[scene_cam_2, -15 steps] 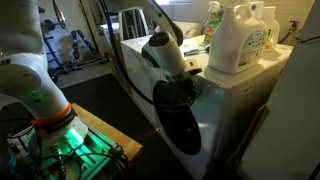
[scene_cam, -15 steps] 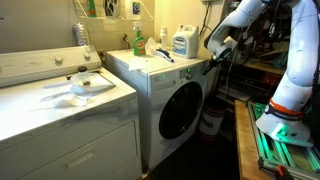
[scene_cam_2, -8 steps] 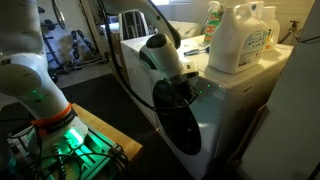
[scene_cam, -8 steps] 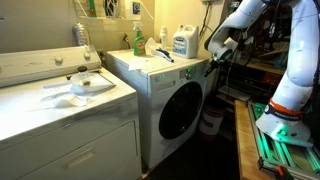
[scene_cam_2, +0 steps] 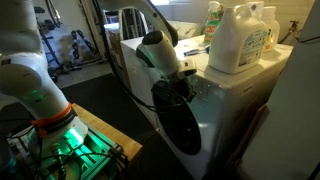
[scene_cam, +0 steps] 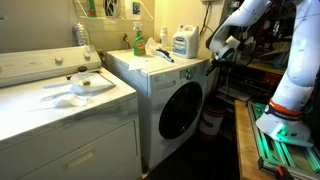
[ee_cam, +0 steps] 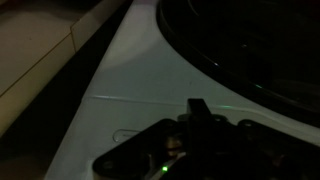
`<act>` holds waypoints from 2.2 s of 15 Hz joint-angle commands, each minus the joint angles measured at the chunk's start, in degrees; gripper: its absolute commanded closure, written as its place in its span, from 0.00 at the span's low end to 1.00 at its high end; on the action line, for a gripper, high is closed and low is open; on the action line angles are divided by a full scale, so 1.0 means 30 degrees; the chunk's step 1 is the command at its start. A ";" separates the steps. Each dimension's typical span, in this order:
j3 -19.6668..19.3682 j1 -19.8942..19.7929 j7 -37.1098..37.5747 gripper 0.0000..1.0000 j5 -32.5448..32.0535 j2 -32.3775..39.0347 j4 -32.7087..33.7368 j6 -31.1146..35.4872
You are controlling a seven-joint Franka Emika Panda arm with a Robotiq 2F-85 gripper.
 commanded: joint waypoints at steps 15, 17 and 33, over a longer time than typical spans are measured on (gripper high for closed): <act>-0.0020 0.0579 0.1609 1.00 -0.0732 0.0057 0.0697 0.0450; -0.0096 0.0645 0.1966 1.00 -0.1098 0.0271 0.0684 0.0428; -0.0202 0.0771 0.3249 1.00 -0.2099 0.1412 0.1330 0.0409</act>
